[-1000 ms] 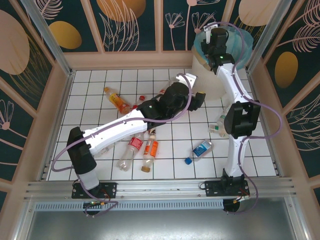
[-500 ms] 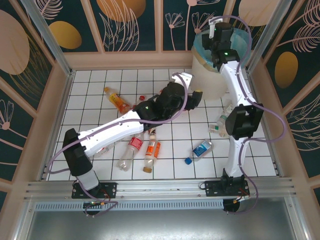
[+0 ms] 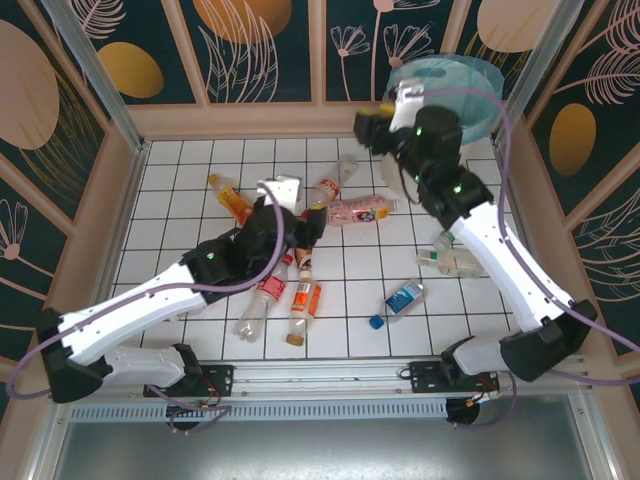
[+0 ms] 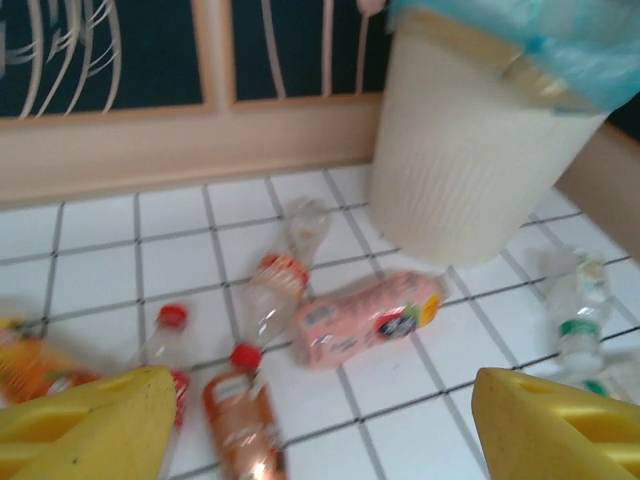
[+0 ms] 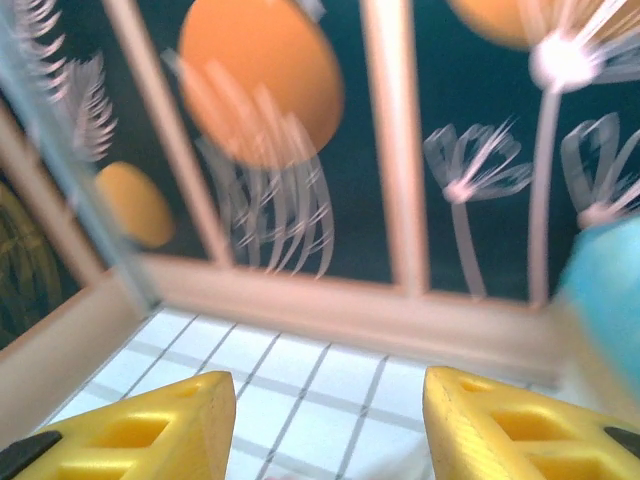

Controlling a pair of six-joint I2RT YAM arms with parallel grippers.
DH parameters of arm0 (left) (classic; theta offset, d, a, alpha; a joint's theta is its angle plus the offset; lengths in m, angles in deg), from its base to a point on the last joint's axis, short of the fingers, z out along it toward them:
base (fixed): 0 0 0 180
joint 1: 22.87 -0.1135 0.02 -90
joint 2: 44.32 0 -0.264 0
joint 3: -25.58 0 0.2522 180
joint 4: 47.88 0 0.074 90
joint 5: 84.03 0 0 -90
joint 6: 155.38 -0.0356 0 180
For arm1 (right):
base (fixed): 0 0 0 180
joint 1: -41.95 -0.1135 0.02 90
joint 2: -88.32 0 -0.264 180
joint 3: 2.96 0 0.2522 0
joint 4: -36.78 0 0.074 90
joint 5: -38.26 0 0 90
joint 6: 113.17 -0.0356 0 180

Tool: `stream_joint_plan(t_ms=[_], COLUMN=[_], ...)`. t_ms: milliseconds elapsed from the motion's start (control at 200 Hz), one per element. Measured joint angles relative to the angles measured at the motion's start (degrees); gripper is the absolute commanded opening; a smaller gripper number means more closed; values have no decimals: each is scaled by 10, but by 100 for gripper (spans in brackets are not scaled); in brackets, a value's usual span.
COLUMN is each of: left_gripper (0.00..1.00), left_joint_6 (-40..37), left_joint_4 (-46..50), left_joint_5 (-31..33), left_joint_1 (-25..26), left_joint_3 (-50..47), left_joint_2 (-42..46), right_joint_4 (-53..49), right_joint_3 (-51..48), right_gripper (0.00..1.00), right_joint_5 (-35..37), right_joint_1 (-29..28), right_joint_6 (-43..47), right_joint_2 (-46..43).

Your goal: Put the plastic bottles in the bin

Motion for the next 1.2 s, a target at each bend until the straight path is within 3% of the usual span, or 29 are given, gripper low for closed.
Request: stream_joint_plan(t_ms=[130,275,490,761,921,1201], left_gripper=[77,77,76,76,75,79], left_joint_6=[52,117,202,258,266,255], left_joint_4=[64,118,156,159,159,148], left_joint_5=[21,35,37,37,40,45], left_joint_1=[0,0,0,0,0,0], left_joint_3=[-68,-137,-218,-259,-262,-272], left_joint_2=[72,137,189,204,224,237], right_joint_4=[27,14,-93,-258,-298,-297], right_joint_3=[-69,-36,181,493,533,523], right_gripper=[51,51,52,53,55,57], right_joint_5=[-37,-77,-107,-85,-81,-83], right_joint_1=[-48,-80,-87,-79,-74,-69], right_joint_6=[-61,-112,-154,-188,-210,-233], right_joint_2=[28,144,380,632,684,695])
